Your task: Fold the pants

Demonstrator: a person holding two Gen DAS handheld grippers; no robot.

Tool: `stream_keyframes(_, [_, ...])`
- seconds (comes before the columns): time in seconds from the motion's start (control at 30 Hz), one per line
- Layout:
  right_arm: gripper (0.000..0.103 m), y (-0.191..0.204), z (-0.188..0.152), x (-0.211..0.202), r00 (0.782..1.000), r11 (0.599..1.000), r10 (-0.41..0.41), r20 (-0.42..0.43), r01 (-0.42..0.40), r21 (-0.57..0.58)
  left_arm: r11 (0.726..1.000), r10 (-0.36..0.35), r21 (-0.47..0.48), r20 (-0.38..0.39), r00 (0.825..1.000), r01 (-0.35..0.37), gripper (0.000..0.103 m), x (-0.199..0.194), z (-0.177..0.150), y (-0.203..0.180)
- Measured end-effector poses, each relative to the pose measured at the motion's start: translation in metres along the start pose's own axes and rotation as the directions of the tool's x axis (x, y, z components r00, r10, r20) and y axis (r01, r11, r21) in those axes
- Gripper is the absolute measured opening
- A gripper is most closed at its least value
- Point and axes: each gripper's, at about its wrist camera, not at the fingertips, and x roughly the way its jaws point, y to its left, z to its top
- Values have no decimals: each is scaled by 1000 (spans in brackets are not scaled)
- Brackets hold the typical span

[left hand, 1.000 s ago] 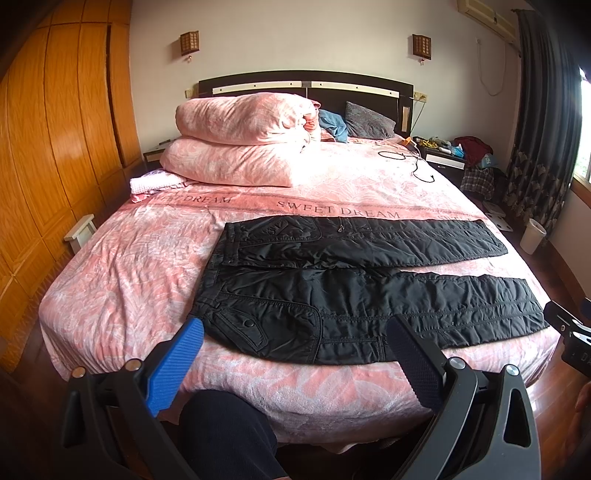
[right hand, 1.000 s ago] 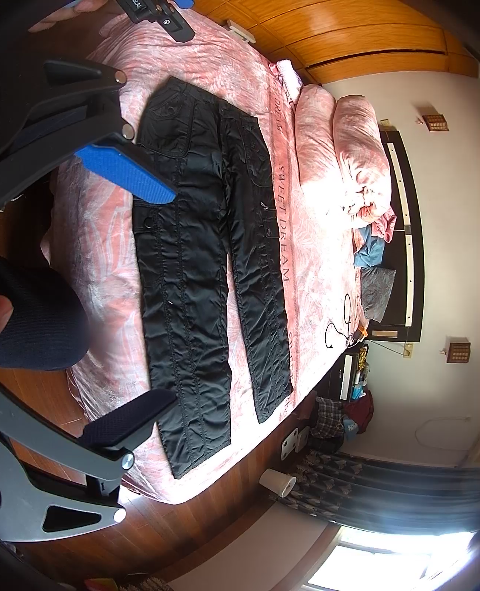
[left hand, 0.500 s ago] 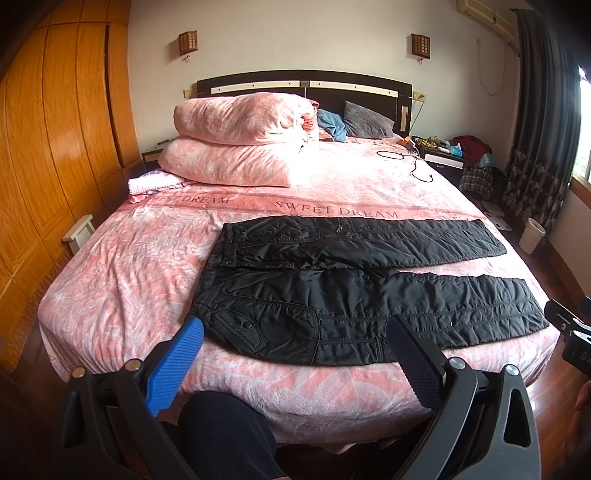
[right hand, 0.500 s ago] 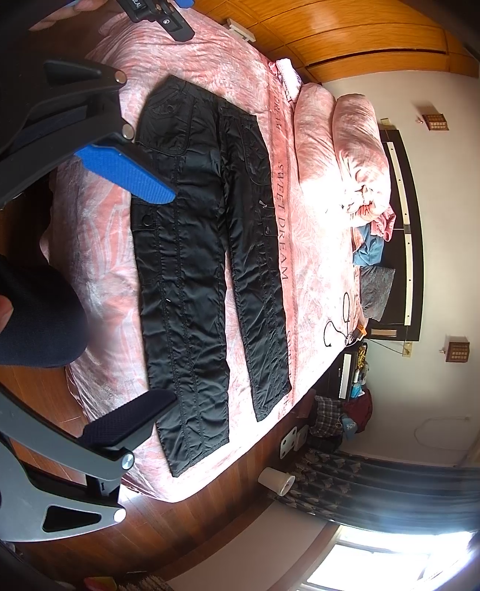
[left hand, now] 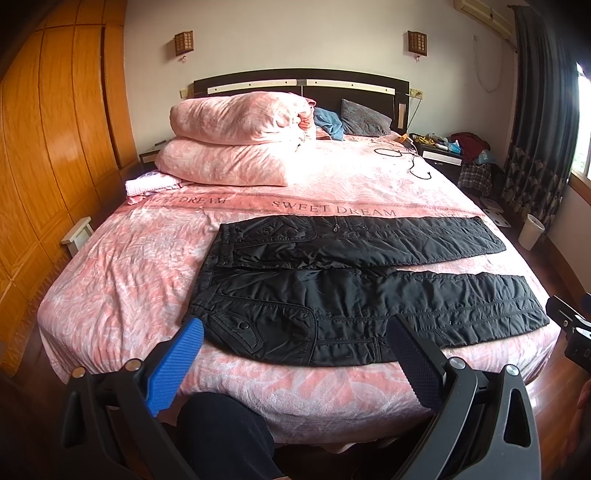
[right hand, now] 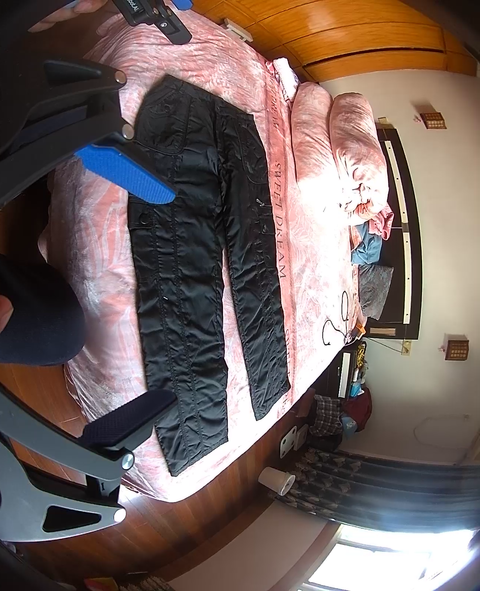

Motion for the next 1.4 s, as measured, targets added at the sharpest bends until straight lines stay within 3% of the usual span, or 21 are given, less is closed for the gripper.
stream_keyframes(0.9, [101,-3,2,5,1000,1000,-4,-1,4,-7,1000,-1,0,-7,1000,1,99,5,1,-6])
stream_keyframes(0.97, [101,-2,2,5,1000,1000,-9,8,9,-13,1000,-21,6,-11,1000,21,99,7,0,-6])
stream_keyframes(1.03, [101,-8,1,15,998,999,6,70,-3,-36,997,-75,14,-12,997,75,99,29,-13,-3])
stream_keyframes(1.07, [101,-9,-2,21,997,999,24,79,-21,-45,994,-113,11,-51,992,113,99,41,-14,1])
stream_keyframes(1.17, [100,-18,-6,75,988,988,130,-81,-136,-68,974,-226,-37,-227,947,224,99,94,-22,28])
stream_keyframes(1.27, [100,-48,-17,108,974,980,197,-113,-198,6,944,-324,-155,-263,909,292,99,124,-33,76])
stream_keyframes(1.33, [100,-71,-27,131,947,958,282,-152,-269,98,944,-288,-248,-299,910,218,99,145,-40,109])
stream_keyframes(1.4, [100,-93,-39,161,903,914,377,-207,-328,237,927,-295,-322,-307,905,193,99,164,-48,136])
